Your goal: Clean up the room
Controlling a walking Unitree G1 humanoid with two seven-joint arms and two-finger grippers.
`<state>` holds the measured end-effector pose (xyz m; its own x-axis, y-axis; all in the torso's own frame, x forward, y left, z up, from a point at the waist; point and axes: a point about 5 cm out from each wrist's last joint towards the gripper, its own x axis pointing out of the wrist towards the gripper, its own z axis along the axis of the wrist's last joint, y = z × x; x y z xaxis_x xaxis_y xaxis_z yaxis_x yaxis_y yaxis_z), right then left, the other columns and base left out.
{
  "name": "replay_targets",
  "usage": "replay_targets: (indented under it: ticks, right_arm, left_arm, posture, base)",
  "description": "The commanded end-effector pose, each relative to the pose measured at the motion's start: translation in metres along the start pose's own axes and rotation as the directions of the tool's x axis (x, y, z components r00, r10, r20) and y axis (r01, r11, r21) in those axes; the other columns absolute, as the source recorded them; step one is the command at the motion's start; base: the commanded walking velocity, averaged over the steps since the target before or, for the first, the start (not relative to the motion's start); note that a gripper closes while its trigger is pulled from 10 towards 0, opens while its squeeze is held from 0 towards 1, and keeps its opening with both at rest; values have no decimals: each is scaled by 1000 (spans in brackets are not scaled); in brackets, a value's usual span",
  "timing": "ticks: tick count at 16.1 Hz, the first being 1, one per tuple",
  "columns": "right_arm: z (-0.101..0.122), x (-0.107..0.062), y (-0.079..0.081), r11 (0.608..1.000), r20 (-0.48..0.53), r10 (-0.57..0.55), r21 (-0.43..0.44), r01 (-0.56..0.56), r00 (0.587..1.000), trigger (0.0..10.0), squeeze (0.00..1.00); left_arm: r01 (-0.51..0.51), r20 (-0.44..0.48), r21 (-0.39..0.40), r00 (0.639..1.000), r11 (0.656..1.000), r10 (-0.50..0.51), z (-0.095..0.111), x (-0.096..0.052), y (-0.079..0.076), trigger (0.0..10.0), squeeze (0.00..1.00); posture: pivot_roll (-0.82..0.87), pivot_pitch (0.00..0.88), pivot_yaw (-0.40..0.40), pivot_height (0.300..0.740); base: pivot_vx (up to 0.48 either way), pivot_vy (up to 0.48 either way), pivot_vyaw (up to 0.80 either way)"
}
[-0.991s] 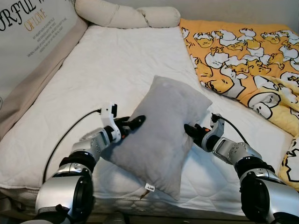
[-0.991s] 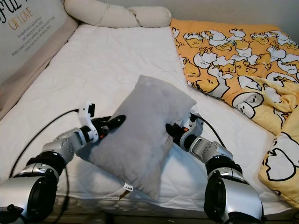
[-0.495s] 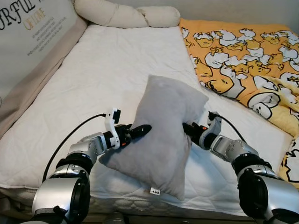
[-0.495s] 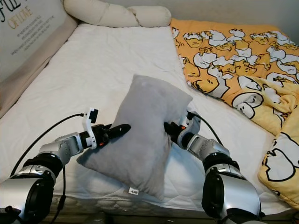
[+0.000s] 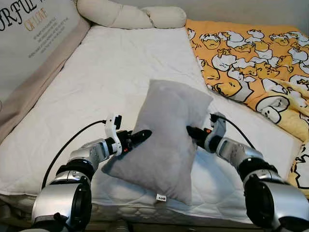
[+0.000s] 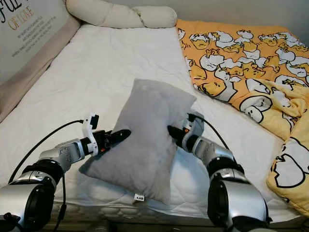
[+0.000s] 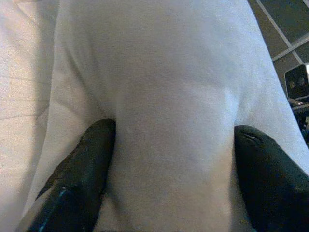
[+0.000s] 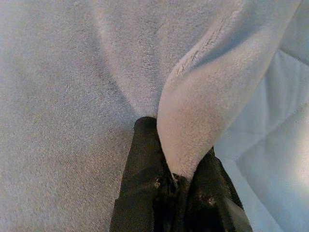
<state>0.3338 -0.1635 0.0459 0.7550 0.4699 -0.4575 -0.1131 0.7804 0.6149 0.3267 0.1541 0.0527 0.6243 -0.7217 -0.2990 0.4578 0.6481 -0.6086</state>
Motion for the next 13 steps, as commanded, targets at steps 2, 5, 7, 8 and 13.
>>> replay_targets:
  ticks: [2,5,7,8,13]
  right_arm:
    - [4,-8,-6,999,16,45,26,-45,999,10000,1000]
    - [5,-18,-16,994,22,96,52,-97,995,10000,1000]
    - [-3,-24,-17,977,-7,197,79,-196,980,10000,1000]
    - [-6,-25,-16,973,-17,216,83,-214,976,10000,1000]
    - [-37,-13,-1,954,-115,294,94,-285,949,10000,1000]
  left_arm:
    - [-47,-58,-1,997,999,47,-9,3,1,0,0]
    - [-76,-50,-32,996,997,74,-8,4,2,0,0]
    - [-103,-53,-26,993,994,102,-9,3,4,0,0]
    - [-109,-55,-24,993,994,108,-9,3,4,0,0]
    - [-115,-58,-27,992,993,113,-10,3,4,0,0]
  posture:
    - [-75,0,-39,740]
    - [-83,0,-31,740]
    - [-94,0,-28,740]
    - [-94,0,-28,740]
    - [-88,0,-31,740]
  base:
    - [0,0,0]
    - [0,0,0]
    - [0,0,0]
    - [0,0,0]
    - [0,0,0]
